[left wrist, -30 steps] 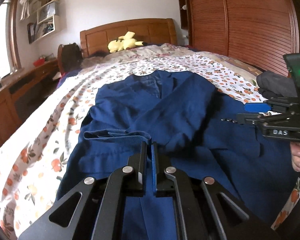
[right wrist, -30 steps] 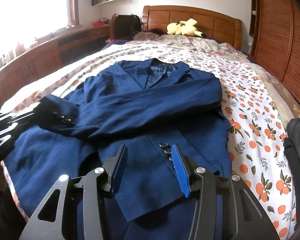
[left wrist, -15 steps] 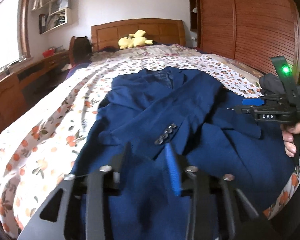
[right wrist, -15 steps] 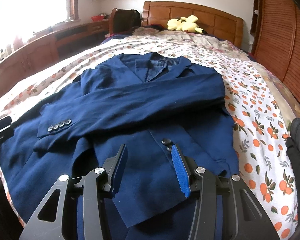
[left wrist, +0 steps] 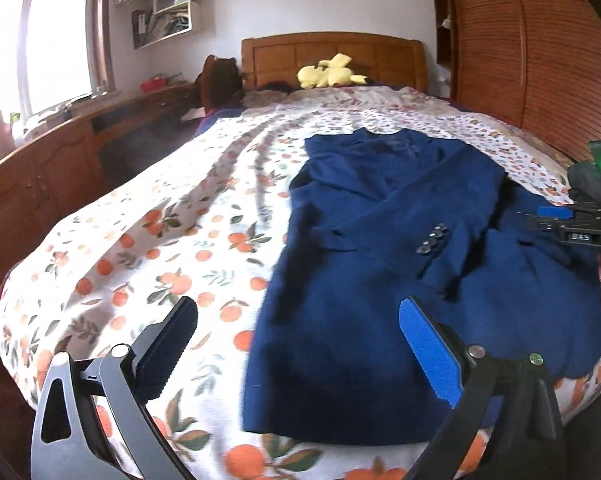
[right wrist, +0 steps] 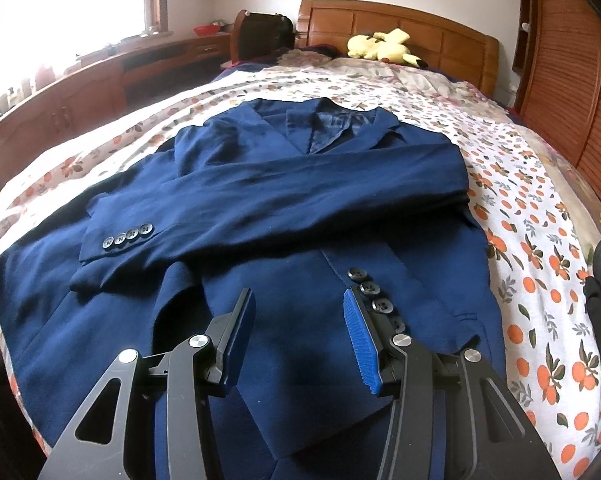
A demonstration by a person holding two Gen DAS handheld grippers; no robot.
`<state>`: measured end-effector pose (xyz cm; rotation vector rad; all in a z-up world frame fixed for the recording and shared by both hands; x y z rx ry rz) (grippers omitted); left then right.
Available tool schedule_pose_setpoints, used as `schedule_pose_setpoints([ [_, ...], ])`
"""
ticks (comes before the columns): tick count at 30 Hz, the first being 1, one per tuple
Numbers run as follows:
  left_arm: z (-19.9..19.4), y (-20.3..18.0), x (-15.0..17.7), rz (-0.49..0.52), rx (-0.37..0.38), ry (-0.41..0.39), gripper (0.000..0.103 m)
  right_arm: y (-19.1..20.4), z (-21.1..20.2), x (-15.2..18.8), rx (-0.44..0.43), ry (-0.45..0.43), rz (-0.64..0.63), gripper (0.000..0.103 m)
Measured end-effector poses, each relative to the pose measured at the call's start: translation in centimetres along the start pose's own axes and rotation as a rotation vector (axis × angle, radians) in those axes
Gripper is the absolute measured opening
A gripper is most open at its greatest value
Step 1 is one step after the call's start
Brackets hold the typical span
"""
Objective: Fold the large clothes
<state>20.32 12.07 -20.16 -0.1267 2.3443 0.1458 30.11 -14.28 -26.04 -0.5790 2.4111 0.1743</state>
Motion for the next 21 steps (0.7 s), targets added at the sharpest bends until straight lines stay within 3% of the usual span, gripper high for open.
schedule_pose_setpoints([
  [9, 1.6, 2.2, 1.3, -0.013, 0.008, 0.064, 0.099, 0.5, -1.2, 0.8, 0.018, -0.017, -0.015, 0.045],
  [11, 1.7, 2.3, 1.6, -0.007, 0.019, 0.068, 0.091, 0.7, -2.1, 1.2, 0.047, -0.021, -0.036, 0.045],
  [15, 2.3, 2.2, 2.3, 0.006, 0.049, 0.099, 0.064, 0.6, -3.6, 2.5, 0.077, -0.025, -0.065, 0.045],
  [21, 2.8, 2.1, 3.5, 0.031, 0.073, 0.14, 0.06, -1.9, -5.1, 7.0, 0.11, 0.021, -0.041, 0.045],
])
Point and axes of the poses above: each gripper's, at about its wrist camera, not at the fingertips, and z roughly the way its jaws point, y to its left, x to its underside, the point moved 4 cm from there along z, roughly the way its jaws point, and after that the axes turned 8 degrees about y, right-handed, at the moved point
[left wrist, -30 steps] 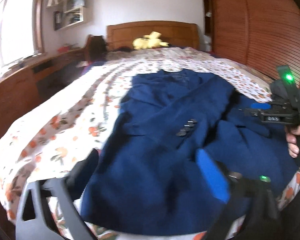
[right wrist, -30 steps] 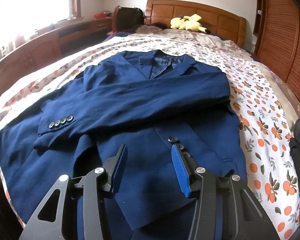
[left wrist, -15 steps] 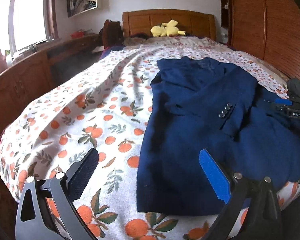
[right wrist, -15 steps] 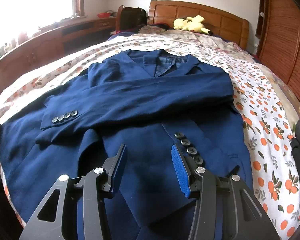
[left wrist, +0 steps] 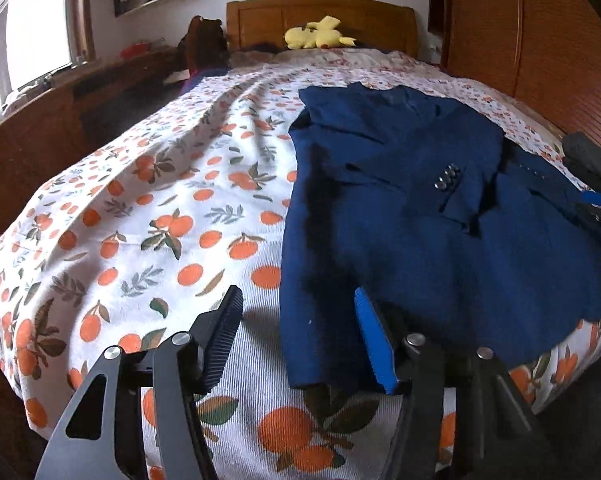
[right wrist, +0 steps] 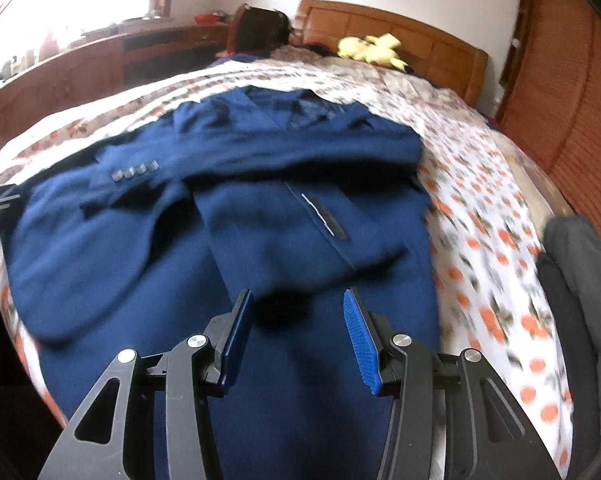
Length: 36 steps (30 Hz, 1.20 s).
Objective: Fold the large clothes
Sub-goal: 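Move both tools to the jacket hem and grasp it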
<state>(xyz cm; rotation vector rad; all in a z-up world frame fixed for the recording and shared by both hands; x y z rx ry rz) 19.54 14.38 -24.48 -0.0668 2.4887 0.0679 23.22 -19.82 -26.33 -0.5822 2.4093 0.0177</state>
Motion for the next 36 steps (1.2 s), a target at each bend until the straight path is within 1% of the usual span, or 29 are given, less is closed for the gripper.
schedule_pose_setpoints([
  [2, 0.1, 0.2, 0.1, -0.006, 0.013, 0.008, 0.06, -1.7, -0.6, 1.9, 0.008, 0.016, 0.039, 0.047],
  [3, 0.2, 0.2, 0.1, -0.008, 0.017, 0.01, 0.06, -2.4, -0.9, 2.7, 0.018, 0.019, 0.055, 0.05],
  [6, 0.4, 0.2, 0.1, -0.007, 0.018, 0.014, 0.06, -4.5, -1.8, 4.5, 0.05, 0.031, 0.096, 0.05],
  [8, 0.4, 0.2, 0.1, -0.007, 0.018, 0.014, 0.06, -5.3, -2.0, 5.4, 0.05, 0.043, 0.115, 0.05],
  [12, 0.5, 0.2, 0.0, -0.008, 0.016, 0.016, 0.06, -5.8, -2.5, 6.8, 0.038, 0.058, 0.124, 0.05],
  [16, 0.6, 0.2, 0.0, -0.01, 0.017, 0.017, 0.06, -5.5, -2.6, 7.3, 0.007, 0.065, 0.133, 0.05],
  [17, 0.7, 0.3, 0.1, -0.009, 0.017, 0.018, 0.06, -5.3, -2.6, 7.4, -0.004, 0.069, 0.131, 0.049],
  [19, 0.7, 0.3, 0.1, -0.007, 0.018, 0.017, 0.06, -4.8, -2.5, 7.5, -0.044, 0.077, 0.129, 0.032],
  [20, 0.7, 0.3, 0.1, -0.009, 0.019, 0.018, 0.06, -4.6, -2.6, 7.5, -0.055, 0.078, 0.134, 0.032],
  [23, 0.7, 0.2, 0.1, -0.009, 0.021, 0.022, 0.06, -4.4, -2.6, 7.4, -0.049, 0.075, 0.129, 0.032],
  [24, 0.6, 0.1, 0.1, -0.01, 0.025, 0.023, 0.058, -4.4, -2.5, 7.4, -0.049, 0.079, 0.133, 0.032],
  [25, 0.5, 0.1, 0.1, -0.011, 0.034, 0.024, 0.051, -4.2, -2.6, 7.4, -0.047, 0.079, 0.131, 0.033],
  [26, 0.3, 0.0, 0.1, -0.008, 0.049, 0.026, 0.048, -4.1, -2.5, 7.4, -0.039, 0.083, 0.124, 0.033],
  [28, 0.0, -0.3, 0.2, 0.002, 0.064, 0.028, 0.039, -4.0, -2.6, 7.6, -0.027, 0.085, 0.117, 0.033],
  [31, -0.2, -0.7, 0.7, -0.002, 0.096, 0.04, 0.038, -4.0, -2.7, 7.8, -0.024, 0.092, 0.119, 0.033],
  [36, -0.6, -0.7, 1.1, -0.016, 0.104, 0.046, 0.038, -4.2, -3.1, 8.5, -0.034, 0.121, 0.113, 0.036],
])
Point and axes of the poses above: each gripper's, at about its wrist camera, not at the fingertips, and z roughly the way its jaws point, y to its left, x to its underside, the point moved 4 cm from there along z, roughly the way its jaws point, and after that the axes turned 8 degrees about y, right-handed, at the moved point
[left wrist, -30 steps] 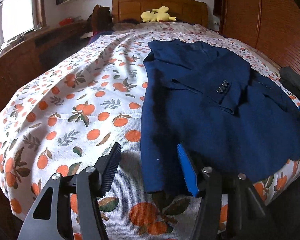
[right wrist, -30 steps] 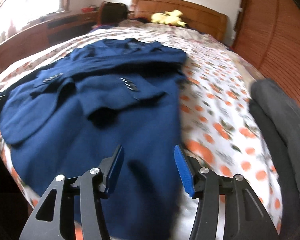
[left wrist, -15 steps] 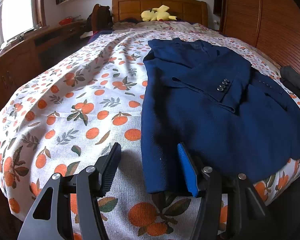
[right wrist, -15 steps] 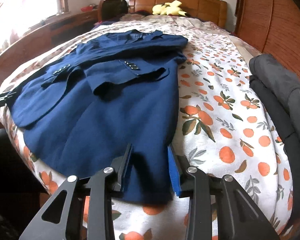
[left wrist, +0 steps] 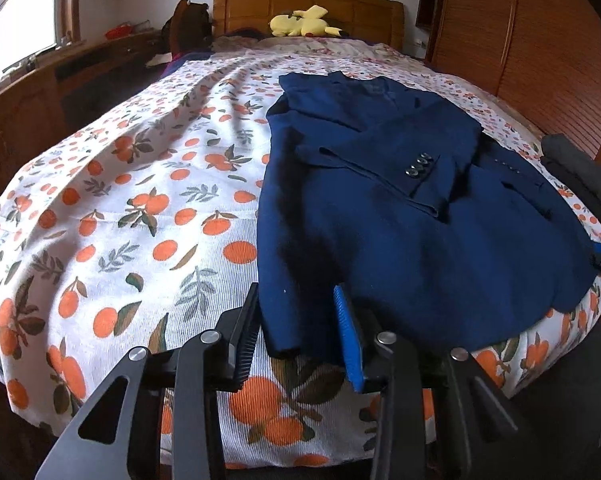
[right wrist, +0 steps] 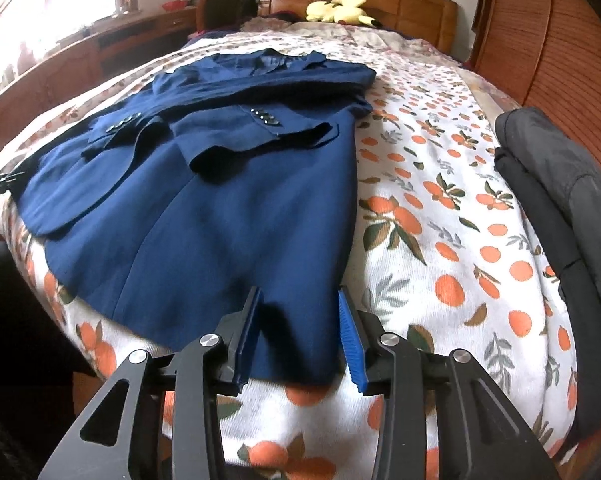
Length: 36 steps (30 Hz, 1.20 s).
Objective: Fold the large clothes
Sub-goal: 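Move both tools to the jacket hem and grasp it, then lift the hem with both tools and fold it toward the collar, release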
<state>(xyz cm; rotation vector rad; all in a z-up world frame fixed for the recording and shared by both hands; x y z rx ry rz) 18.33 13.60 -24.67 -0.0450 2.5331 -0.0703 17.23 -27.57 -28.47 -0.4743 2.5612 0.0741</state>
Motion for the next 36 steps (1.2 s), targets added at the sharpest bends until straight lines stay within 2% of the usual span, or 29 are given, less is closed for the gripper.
schedule_pose_setpoints([
  [12, 0.2, 0.1, -0.2, -0.006, 0.001, 0.013, 0.039, -0.1, 0.4, 0.2, -0.035, 0.004, 0.037, 0.04],
  [13, 0.1, 0.1, -0.2, -0.006, 0.001, 0.014, 0.038, -0.1, 0.4, 0.2, -0.036, 0.004, 0.038, 0.037],
  [14, 0.1, 0.1, -0.3, -0.006, 0.003, 0.013, 0.035, -0.1, 0.4, 0.1, -0.038, 0.003, 0.038, 0.03],
  [16, -0.3, 0.0, -0.5, -0.006, 0.022, 0.003, 0.018, 0.1, 0.1, -0.2, -0.064, -0.006, 0.039, 0.012],
  [18, -1.1, -0.3, -0.8, -0.009, 0.05, -0.015, 0.01, 0.3, -0.2, -0.6, -0.079, -0.022, 0.041, 0.01],
  [19, -1.5, -0.5, -1.0, -0.009, 0.054, -0.028, 0.009, 0.6, -0.7, -1.0, -0.083, -0.039, 0.033, 0.009],
  [21, -3.2, -1.2, -1.9, -0.004, 0.067, -0.07, 0.008, 0.8, -1.9, -1.8, -0.099, -0.088, 0.036, 0.008],
  [24, -6.6, -2.5, -4.2, 0.004, 0.091, -0.144, 0.007, 1.0, -5.8, -3.9, -0.104, -0.205, 0.039, 0.008],
  [30, -15.8, -5.9, -10.4, 0.034, 0.153, -0.332, 0.006, 0.9, -13.2, -8.8, -0.107, -0.361, 0.04, 0.007],
  [36, -25.4, -9.3, -15.4, 0.084, 0.157, -0.488, 0.005, 1.0, -23.3, -12.6, -0.088, -0.557, 0.021, 0.007],
])
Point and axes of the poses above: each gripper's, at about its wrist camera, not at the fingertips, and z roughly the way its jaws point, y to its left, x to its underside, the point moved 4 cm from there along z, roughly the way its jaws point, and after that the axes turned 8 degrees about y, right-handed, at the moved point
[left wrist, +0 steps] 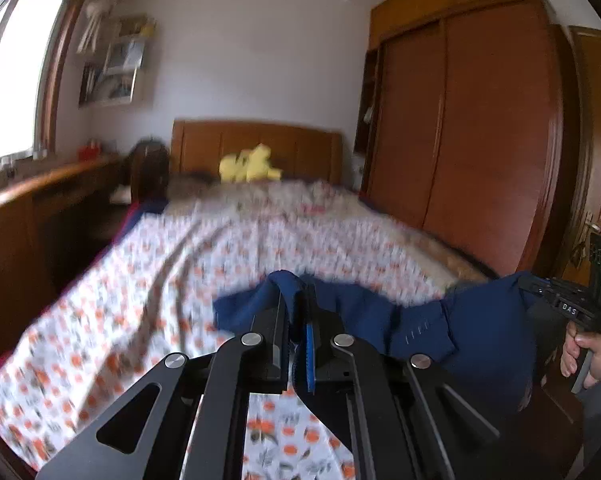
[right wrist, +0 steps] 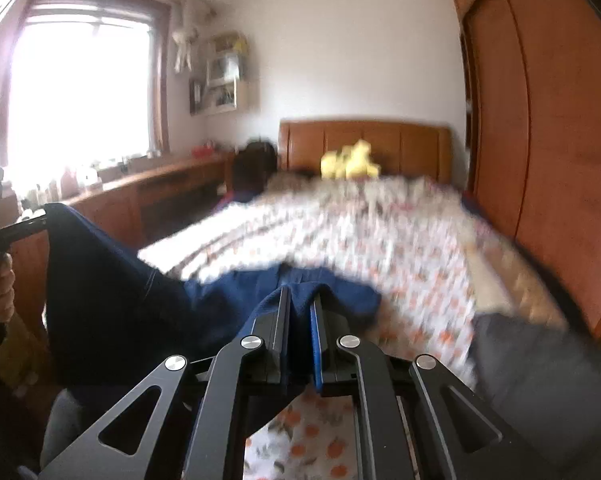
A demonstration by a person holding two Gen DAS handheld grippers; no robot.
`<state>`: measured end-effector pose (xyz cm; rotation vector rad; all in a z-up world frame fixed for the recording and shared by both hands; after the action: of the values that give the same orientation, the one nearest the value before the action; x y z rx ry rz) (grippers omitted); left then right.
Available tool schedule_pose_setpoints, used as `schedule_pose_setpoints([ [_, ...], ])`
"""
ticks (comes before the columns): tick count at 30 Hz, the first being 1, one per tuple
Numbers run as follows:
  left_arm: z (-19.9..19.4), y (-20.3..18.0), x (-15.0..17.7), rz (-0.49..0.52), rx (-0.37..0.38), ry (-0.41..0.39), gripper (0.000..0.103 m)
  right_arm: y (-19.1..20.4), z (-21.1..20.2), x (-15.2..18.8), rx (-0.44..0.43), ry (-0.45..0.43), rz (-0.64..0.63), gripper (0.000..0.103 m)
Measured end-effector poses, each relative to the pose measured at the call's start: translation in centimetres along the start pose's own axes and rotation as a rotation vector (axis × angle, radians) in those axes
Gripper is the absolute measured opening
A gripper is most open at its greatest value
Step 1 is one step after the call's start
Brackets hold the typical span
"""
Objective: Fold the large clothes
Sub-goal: 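Lift the hem with both tools and fold it toward the collar, release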
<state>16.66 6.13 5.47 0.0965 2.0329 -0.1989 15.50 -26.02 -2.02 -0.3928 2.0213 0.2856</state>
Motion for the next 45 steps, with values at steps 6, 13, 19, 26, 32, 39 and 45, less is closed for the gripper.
schedule_pose_setpoints([
  [6, -6.0, -2.4, -6.1, 0.023, 0.001, -0.117, 0.005, -0.1, -7.6, -5.0, 0.024, -0.143, -0.032, 0.007],
  [13, -12.0, -4.8, -8.6, 0.063, 0.015, -0.204, 0.006, -2.1, -14.9, -7.3, 0.061, -0.266, -0.018, 0.007],
  [19, -9.8, -4.3, -7.2, 0.077, -0.008, -0.133, 0.006, -3.4, -13.0, -6.1, 0.095, -0.197, -0.026, 0.007],
  [26, 0.4, -0.1, -3.3, 0.034, -0.059, 0.028, 0.006, -4.4, -5.3, -3.3, 0.093, -0.06, -0.03, 0.008],
  [32, 9.4, 3.6, 0.3, 0.005, -0.089, 0.162, 0.007, -5.8, 3.2, -1.1, 0.105, 0.052, -0.018, 0.008],
  [39, 15.0, 6.1, 4.2, -0.021, -0.079, 0.28, 0.007, -6.6, 10.2, 2.7, 0.137, 0.208, -0.052, 0.009],
  [45, 16.8, 6.1, 7.5, 0.015, -0.101, 0.356, 0.025, -7.1, 12.3, 5.1, 0.134, 0.278, -0.027, 0.017],
])
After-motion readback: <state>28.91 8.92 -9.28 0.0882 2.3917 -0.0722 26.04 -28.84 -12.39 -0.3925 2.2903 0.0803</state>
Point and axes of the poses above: each gripper's, at about its wrist camera, not at the fingertips, and z roughly the way its jaws point, y to its left, x to its underside, the point moved 4 cm from there along z, roughly the way its jaws point, and after that the axes turned 8 degrees about y, right-handed, at the moved point
